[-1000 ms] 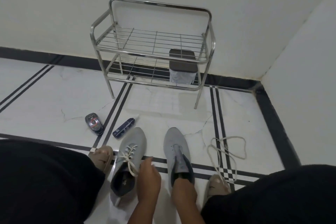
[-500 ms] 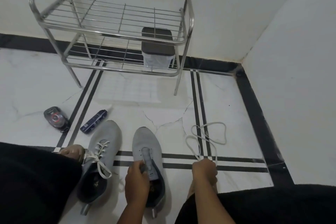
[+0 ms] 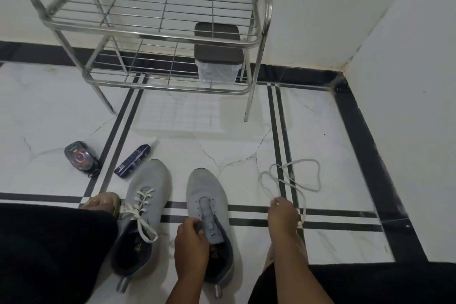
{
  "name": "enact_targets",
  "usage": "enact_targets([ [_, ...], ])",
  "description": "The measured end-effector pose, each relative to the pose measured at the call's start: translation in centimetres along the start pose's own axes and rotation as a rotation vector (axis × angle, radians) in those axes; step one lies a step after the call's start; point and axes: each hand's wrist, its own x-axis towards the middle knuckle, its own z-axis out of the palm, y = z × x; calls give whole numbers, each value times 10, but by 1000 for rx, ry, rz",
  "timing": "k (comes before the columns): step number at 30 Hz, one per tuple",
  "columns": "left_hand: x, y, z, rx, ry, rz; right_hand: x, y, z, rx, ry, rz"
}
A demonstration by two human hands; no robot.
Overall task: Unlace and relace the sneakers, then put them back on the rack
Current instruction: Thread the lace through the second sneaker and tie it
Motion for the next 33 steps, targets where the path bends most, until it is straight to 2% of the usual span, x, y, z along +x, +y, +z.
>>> enact_targets([
  [2,-1,3,-1,23,6,-29,-16,-25,1,361,-90,75],
  [4,-3,4,-3,51,-23,-68,-32,-47,-2,617,-277,122],
  [7,-16,2,-13,113,-68,-107,-62,-77,-23,826,-512,118],
  [9,-27,-2,-20,206,-98,-105,-80,-86,-31,889,-540,60],
  [12,-40,-12,-24,293,-148,-125,-107,-84,-28,676,-349,-103],
  [15,-52,-23,-29,303,-135,-154,-134,-83,-25,458,-236,-255],
  [18,-52,-28,-30,334,-92,-100,-142,-93,-33,435,-160,-327],
  [20,-48,-29,-29,357,-77,-61,-137,-103,-41,520,-212,-353],
  [22,-41,-28,-26,374,-61,-40,-132,-107,-42,493,-304,-378],
  [24,-36,-25,-25,404,-62,-11,-126,-100,-32,356,-381,-350],
  [28,-23,-23,-26,438,-94,16,-119,-61,18,-75,-466,-285],
  [33,-17,-35,-25,283,-65,-4,-143,-32,54,-263,-496,-142],
])
